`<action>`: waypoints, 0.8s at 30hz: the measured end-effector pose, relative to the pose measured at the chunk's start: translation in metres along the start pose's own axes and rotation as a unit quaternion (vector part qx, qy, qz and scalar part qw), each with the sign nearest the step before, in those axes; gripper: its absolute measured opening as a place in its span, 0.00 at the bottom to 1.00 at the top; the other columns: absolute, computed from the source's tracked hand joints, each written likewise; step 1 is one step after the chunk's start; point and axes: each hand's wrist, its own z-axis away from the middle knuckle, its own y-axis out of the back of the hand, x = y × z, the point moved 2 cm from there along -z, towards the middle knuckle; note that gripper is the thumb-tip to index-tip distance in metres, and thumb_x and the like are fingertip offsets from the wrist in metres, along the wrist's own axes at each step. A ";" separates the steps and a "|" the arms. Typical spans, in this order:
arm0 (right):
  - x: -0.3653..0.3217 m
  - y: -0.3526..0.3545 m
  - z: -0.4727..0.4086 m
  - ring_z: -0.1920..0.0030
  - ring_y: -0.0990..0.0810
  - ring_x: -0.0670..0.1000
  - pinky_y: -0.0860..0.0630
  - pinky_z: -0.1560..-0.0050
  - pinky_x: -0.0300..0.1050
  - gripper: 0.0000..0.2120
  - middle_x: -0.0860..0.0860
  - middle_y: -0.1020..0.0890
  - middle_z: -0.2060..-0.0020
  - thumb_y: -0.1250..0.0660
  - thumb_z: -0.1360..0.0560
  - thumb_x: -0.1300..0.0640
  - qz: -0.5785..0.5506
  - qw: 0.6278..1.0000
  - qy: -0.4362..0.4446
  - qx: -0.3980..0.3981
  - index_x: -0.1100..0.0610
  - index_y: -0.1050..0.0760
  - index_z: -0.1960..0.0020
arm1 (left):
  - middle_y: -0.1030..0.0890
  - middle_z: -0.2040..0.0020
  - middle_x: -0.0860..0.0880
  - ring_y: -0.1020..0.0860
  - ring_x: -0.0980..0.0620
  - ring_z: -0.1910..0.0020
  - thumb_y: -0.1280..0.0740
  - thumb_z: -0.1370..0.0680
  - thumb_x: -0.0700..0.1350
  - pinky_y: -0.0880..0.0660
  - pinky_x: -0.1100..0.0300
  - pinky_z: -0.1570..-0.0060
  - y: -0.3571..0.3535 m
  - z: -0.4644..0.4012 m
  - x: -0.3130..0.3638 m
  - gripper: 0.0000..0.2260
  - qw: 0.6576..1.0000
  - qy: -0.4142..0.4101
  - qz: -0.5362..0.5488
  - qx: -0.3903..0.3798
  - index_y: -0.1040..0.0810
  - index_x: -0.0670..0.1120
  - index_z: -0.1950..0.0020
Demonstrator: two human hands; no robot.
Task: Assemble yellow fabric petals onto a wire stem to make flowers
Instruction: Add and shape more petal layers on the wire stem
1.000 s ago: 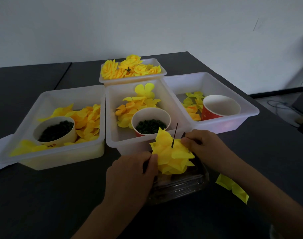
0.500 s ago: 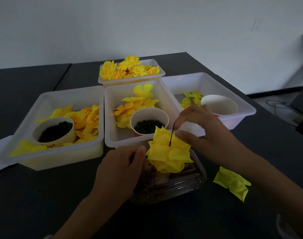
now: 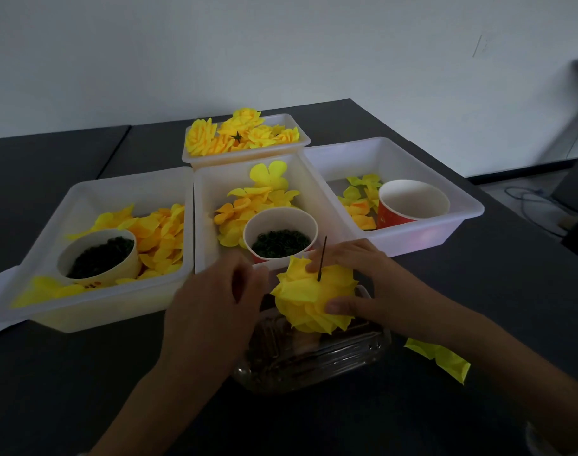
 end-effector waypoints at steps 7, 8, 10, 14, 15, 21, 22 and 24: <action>-0.013 0.021 0.000 0.35 0.31 0.39 0.28 0.40 0.35 0.16 0.33 0.26 0.41 0.33 0.26 0.43 -0.050 0.998 0.019 0.026 0.39 0.27 0.39 | 0.31 0.34 0.62 0.35 0.59 0.32 0.51 0.21 0.64 0.38 0.54 0.35 -0.007 -0.004 0.031 0.17 0.964 -0.215 -0.033 -0.150 0.37 0.66 0.32; -0.013 0.035 -0.004 0.39 0.27 0.40 0.29 0.44 0.32 0.13 0.35 0.23 0.44 0.36 0.23 0.46 -0.056 0.996 0.030 0.066 0.45 0.25 0.39 | 0.36 0.29 0.62 0.41 0.60 0.28 0.53 0.22 0.66 0.43 0.52 0.30 -0.013 -0.003 0.029 0.20 0.959 -0.211 -0.062 -0.176 0.42 0.69 0.30; -0.004 0.073 -0.018 0.48 0.23 0.41 0.29 0.50 0.30 0.11 0.44 0.19 0.49 0.41 0.20 0.57 -0.036 0.981 0.037 0.187 0.57 0.22 0.44 | 0.50 0.24 0.64 0.56 0.62 0.24 0.57 0.25 0.70 0.56 0.51 0.27 -0.022 0.000 0.025 0.24 0.950 -0.204 -0.119 -0.206 0.56 0.74 0.29; 0.047 0.136 -0.070 0.57 0.18 0.53 0.27 0.59 0.33 0.12 0.55 0.17 0.61 0.41 0.25 0.69 0.161 0.944 -0.175 0.230 0.60 0.20 0.55 | 0.61 0.22 0.64 0.68 0.60 0.25 0.62 0.26 0.70 0.70 0.47 0.30 -0.031 0.010 0.024 0.28 0.938 -0.211 -0.176 -0.212 0.65 0.69 0.26; 0.063 0.140 -0.082 0.56 0.17 0.55 0.24 0.56 0.36 0.09 0.55 0.17 0.60 0.38 0.25 0.68 0.219 0.933 -0.250 0.140 0.61 0.19 0.53 | 0.61 0.22 0.64 0.68 0.60 0.25 0.62 0.25 0.69 0.71 0.47 0.31 -0.032 0.013 0.024 0.29 0.938 -0.208 -0.181 -0.211 0.65 0.67 0.26; 0.111 0.120 -0.102 0.47 0.21 0.59 0.23 0.45 0.50 0.11 0.60 0.20 0.46 0.39 0.22 0.65 0.324 0.872 -0.337 -0.144 0.61 0.24 0.41 | 0.34 0.25 0.54 0.36 0.48 0.25 0.50 0.22 0.65 0.39 0.35 0.37 -0.039 0.013 0.025 0.29 0.923 -0.215 -0.240 -0.209 0.37 0.54 0.24; 0.117 0.118 -0.102 0.48 0.21 0.58 0.23 0.47 0.48 0.11 0.59 0.21 0.47 0.40 0.22 0.64 0.350 0.870 -0.316 -0.142 0.60 0.24 0.42 | 0.32 0.26 0.53 0.34 0.47 0.27 0.50 0.22 0.65 0.37 0.34 0.39 -0.040 0.013 0.024 0.29 0.923 -0.220 -0.244 -0.202 0.34 0.54 0.25; 0.127 0.120 -0.102 0.51 0.23 0.56 0.25 0.50 0.48 0.10 0.57 0.22 0.48 0.40 0.22 0.64 0.407 0.864 -0.272 -0.115 0.58 0.24 0.43 | 0.31 0.26 0.52 0.33 0.46 0.28 0.53 0.21 0.65 0.39 0.33 0.37 -0.045 0.013 0.020 0.29 0.922 -0.226 -0.251 -0.190 0.34 0.53 0.25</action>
